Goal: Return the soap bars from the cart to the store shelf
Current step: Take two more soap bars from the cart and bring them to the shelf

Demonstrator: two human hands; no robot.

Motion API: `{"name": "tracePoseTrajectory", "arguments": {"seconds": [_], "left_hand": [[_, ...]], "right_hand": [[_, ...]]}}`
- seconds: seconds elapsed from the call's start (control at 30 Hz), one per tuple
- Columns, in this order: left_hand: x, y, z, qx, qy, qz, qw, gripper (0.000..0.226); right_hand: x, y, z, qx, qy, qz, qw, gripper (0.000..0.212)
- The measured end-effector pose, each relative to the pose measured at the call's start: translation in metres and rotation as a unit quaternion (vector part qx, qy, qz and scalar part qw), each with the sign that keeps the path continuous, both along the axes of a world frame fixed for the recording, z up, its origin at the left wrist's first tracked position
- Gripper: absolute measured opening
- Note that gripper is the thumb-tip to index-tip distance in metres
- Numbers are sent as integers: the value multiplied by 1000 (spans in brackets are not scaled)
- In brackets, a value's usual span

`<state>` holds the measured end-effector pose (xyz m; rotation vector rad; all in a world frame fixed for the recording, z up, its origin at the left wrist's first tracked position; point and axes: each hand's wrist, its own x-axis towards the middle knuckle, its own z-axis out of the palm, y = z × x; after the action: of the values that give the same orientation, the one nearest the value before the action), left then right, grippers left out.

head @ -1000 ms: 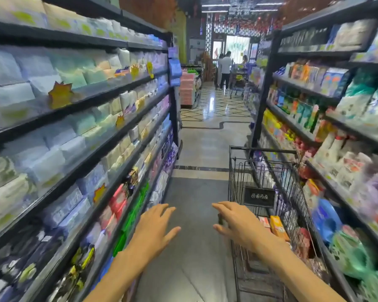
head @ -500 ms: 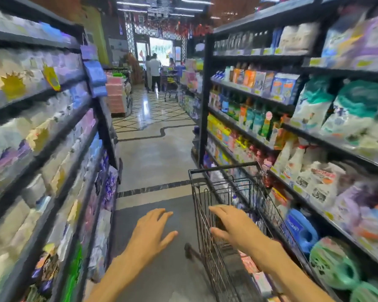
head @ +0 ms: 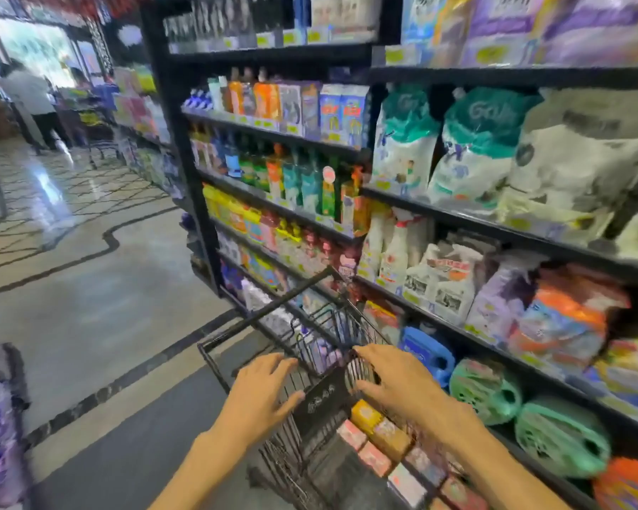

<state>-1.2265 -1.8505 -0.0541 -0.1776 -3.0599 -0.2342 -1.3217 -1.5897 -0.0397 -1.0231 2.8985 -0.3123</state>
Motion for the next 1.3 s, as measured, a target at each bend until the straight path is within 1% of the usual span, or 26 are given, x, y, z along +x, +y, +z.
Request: {"name": "tracePoseTrajectory", "arguments": {"seconds": [0.1,0.17,0.3,0.37,0.43,0.5,0.53,0.63,0.73,0.8,0.9,0.93,1.0,1.03,1.13,1.17,1.23,1.3], "left_hand": [[-50,-2,-14,13,-18,-32,999,72],[-77,-1,-28,11,-40,-57,997,65],[-129,12,-55,13,-85,-124,989,73],[-154,20,-68,10,-110,-159,981,67],[-176,26,-85,8,-136,-199,970,59],[-195,30,-108,0,-156,-233,960,54],[-204,30,-121,-9,-170,-248,954,53],[-232,28,-170,-38,-202,-297,933,52],[-254,28,-221,-58,-239,-309,919,53],[-263,30,-255,-76,-261,-314,910,54],[-278,36,-315,-112,-285,-323,896,52],[-283,39,-334,-126,-287,-324,893,52],[-290,45,-371,-157,-295,-320,887,57],[-293,49,-390,-171,-297,-316,885,62],[-302,66,-441,-208,-285,-324,878,66],[-305,71,-456,-221,-275,-331,875,64],[-307,78,-483,-244,-256,-341,871,59],[-308,84,-503,-260,-252,-346,865,46]], "right_hand": [[-35,4,-19,6,-16,-50,999,61],[-45,9,-30,10,-33,-79,996,59],[-59,23,-47,25,-54,-136,989,62],[-67,29,-59,25,-73,-173,982,59],[-70,33,-74,30,-102,-212,971,61],[-69,35,-92,5,-120,-238,964,69],[-69,35,-100,-13,-132,-256,958,68],[-68,28,-132,-16,-175,-327,929,59],[-67,20,-178,9,-232,-367,901,47],[-63,12,-209,-15,-282,-412,866,39],[-58,1,-267,-22,-304,-470,828,35],[-56,-1,-288,-21,-309,-467,828,37],[-55,-3,-321,3,-318,-422,849,45],[-55,-4,-337,12,-305,-412,858,47],[-59,-6,-382,-7,-282,-406,869,42],[-59,-7,-397,-16,-273,-398,876,40],[-59,-6,-428,-24,-279,-394,875,43],[-59,-5,-453,-21,-275,-400,874,47]]}}
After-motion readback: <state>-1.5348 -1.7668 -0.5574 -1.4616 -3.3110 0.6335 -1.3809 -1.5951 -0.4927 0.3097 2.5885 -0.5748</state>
